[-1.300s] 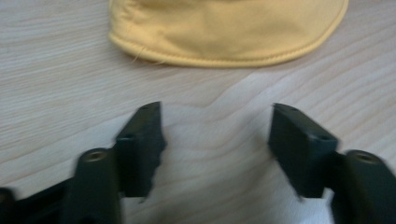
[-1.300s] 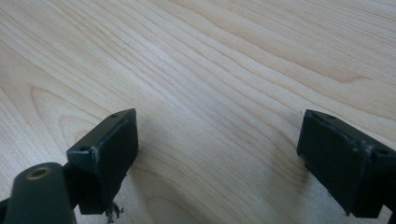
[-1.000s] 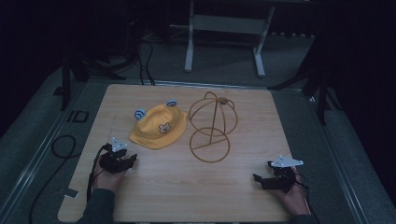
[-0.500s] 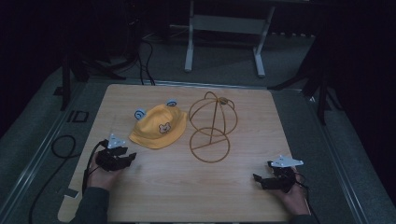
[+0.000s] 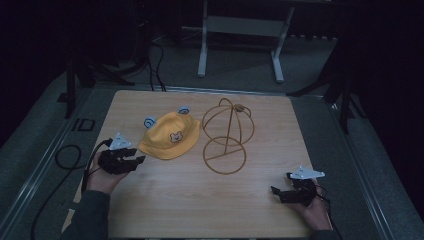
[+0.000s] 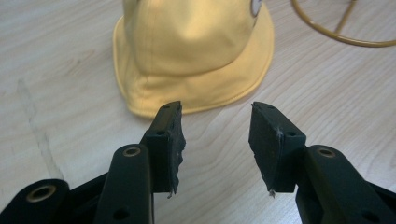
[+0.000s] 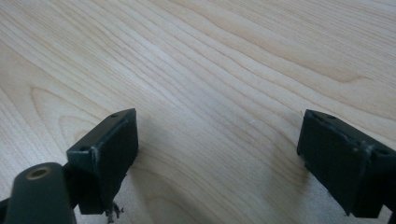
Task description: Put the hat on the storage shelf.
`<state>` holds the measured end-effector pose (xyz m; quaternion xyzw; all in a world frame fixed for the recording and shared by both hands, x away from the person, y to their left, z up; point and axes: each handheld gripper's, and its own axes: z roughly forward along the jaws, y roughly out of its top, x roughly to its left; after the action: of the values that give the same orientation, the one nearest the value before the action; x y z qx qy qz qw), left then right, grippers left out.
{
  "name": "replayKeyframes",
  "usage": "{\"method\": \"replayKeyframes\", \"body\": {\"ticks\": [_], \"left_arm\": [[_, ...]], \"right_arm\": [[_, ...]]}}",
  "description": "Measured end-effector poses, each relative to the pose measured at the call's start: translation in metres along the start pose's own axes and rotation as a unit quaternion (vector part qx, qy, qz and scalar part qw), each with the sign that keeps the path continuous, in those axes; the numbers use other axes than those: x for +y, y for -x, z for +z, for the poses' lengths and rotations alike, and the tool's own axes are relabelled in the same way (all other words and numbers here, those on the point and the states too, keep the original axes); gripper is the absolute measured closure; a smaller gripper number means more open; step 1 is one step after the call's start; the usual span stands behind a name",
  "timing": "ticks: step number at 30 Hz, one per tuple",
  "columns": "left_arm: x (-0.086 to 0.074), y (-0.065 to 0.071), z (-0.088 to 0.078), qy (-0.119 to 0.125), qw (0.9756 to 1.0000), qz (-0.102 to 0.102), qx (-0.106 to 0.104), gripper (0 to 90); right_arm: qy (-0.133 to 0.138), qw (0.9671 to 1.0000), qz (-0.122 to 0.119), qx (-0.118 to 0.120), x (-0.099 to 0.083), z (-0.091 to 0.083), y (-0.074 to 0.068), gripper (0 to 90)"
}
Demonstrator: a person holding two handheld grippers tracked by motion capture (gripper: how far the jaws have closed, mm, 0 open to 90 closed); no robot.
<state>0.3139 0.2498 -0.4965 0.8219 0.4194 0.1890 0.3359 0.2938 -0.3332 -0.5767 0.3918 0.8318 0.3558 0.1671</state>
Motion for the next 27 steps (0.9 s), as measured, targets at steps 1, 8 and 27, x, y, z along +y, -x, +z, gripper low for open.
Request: {"method": "replayKeyframes", "body": {"ticks": [1, 8, 27], "left_arm": [[0.000, 0.000, 0.000, 0.000, 1.0000, 0.000, 0.000, 54.3], [0.019, -0.013, -0.007, 0.003, 0.9995, 0.030, -0.012, 53.6], [0.070, -0.023, -0.013, 0.025, 0.9959, 0.074, -0.045, 55.0]], "right_arm": [[0.000, 1.0000, 0.000, 0.000, 0.000, 0.000, 0.000, 12.4], [0.000, 1.0000, 0.000, 0.000, 0.000, 0.000, 0.000, 12.4], [0.001, 1.0000, -0.001, 0.000, 0.000, 0.000, 0.000, 12.4]]}}
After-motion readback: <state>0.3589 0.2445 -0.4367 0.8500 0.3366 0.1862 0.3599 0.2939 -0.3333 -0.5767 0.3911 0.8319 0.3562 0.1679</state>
